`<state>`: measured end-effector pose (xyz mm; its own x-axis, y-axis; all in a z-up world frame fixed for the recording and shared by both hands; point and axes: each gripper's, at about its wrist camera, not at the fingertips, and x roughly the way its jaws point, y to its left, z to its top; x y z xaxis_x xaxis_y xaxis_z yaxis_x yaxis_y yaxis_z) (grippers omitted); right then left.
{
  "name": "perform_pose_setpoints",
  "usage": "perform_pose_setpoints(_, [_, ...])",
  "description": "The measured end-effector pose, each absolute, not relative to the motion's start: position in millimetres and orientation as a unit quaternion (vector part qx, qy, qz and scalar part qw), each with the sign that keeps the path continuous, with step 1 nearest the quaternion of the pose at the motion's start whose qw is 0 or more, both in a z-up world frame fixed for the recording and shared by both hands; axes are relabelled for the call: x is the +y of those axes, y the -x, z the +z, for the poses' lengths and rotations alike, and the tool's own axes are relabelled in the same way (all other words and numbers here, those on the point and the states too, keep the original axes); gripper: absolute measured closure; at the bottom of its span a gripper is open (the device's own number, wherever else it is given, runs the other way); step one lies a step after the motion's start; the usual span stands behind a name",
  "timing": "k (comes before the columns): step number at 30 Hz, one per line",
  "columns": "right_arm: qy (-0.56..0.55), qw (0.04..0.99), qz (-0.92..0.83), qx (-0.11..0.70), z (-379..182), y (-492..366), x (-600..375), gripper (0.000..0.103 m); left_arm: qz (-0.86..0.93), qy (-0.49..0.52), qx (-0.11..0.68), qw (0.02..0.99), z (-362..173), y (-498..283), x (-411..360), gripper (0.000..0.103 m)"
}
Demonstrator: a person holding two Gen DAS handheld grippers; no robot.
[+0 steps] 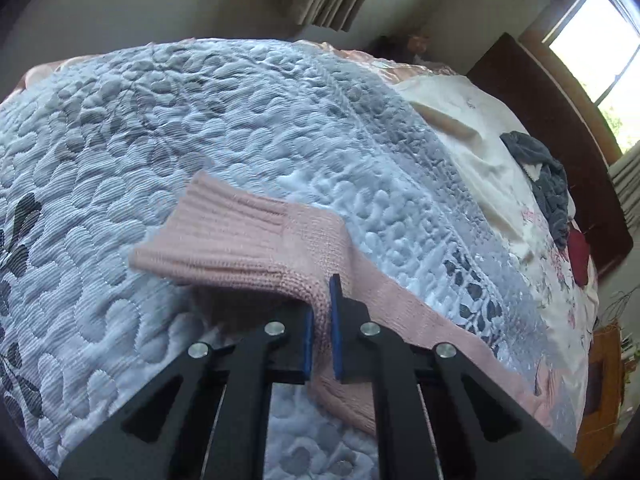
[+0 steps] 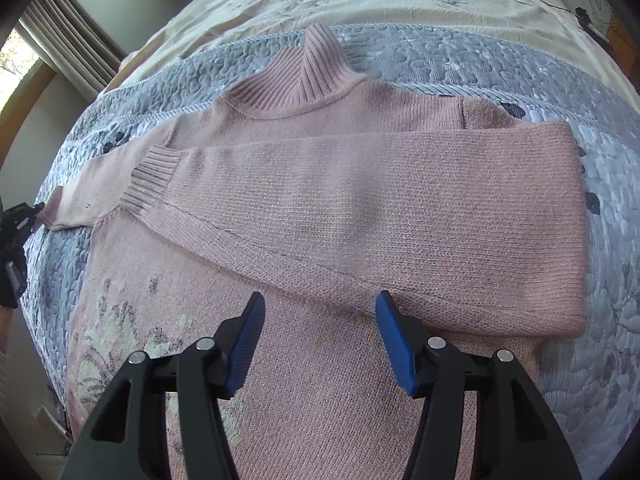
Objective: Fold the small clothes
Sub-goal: 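Fold the held sleeve across the sweater front with the left tool, release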
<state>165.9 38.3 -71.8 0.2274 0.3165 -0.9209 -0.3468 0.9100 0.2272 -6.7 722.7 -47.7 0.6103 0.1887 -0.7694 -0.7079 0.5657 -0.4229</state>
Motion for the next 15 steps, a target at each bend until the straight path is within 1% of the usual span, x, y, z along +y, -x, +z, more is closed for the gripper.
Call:
perform_pose_setpoints(4, [0.009, 0.786, 0.204, 0.583, -70.1, -166.3, 28.6, 0.045, 0.228, 0.348, 0.338, 0.845, -26.7, -10.8, 672.6, 0.098])
perform_pose_setpoints(9, [-0.005, 0.789, 0.196, 0.582, -68.8, -168.6, 14.1, 0.045, 0.142, 0.313, 0.340, 0.875, -8.9, -40.6, 583.5, 0.098])
perform_pose_setpoints(15, [-0.016, 0.795, 0.190, 0.576, -65.1, -171.3, -4.0, 0.045, 0.046, 0.322, 0.347, 0.879, -5.8, -73.0, 491.4, 0.098])
